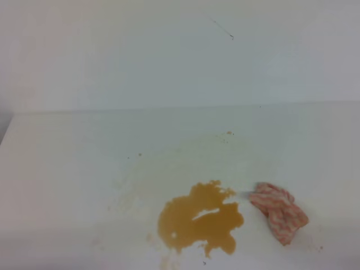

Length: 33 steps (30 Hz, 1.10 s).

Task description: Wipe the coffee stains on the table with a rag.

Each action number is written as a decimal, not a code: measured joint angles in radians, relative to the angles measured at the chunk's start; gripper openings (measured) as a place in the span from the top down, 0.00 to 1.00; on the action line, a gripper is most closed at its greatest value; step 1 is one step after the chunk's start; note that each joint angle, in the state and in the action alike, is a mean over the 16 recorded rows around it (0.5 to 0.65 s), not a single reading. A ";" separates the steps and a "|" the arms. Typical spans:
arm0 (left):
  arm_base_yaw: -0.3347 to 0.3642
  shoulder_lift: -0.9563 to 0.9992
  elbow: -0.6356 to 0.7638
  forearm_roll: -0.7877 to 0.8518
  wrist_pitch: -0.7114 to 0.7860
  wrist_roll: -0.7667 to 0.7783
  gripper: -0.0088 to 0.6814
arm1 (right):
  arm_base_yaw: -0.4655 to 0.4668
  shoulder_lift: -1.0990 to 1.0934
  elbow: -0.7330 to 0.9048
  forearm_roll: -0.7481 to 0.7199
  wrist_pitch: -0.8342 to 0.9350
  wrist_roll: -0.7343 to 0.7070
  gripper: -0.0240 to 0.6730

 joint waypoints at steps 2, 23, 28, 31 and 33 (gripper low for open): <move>0.000 0.000 0.000 0.000 -0.001 0.000 0.99 | 0.000 0.000 0.000 0.000 0.000 0.000 0.97; 0.000 0.000 0.000 0.000 0.001 0.000 0.99 | 0.000 -0.002 0.004 0.001 -0.004 0.000 0.97; 0.000 0.000 0.000 0.000 0.003 0.000 0.99 | 0.000 0.000 0.000 0.008 -0.050 0.001 0.97; 0.000 0.000 0.000 0.000 0.003 0.000 0.99 | 0.000 0.000 0.000 0.016 -0.115 0.004 0.97; 0.000 0.000 0.000 0.000 0.004 0.000 0.99 | 0.000 0.000 0.000 0.022 -0.180 0.007 0.97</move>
